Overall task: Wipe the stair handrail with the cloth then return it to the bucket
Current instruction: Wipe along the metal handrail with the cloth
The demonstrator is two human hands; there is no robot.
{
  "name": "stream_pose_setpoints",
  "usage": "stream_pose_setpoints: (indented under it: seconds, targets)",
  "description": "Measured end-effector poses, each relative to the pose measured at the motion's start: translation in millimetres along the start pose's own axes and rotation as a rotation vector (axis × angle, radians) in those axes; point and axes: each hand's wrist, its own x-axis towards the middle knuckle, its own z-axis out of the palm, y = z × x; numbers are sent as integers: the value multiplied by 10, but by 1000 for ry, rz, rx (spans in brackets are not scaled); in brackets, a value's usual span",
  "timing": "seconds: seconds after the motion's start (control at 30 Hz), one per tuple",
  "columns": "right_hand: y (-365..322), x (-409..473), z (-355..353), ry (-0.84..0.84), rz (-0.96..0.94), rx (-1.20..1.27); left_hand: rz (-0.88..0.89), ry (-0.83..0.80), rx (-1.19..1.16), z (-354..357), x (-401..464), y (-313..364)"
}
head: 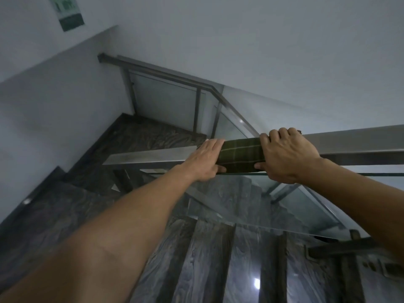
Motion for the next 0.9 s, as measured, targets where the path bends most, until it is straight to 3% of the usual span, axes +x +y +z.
stream_pose_setpoints:
  seconds: [0.43, 0.9]
  targets:
    - [-519, 388, 106, 38, 25, -57, 120, 77, -12, 87, -114, -695]
    - [-1682, 1295, 221, 15, 57, -70, 55, 47, -3, 193, -366, -2069]
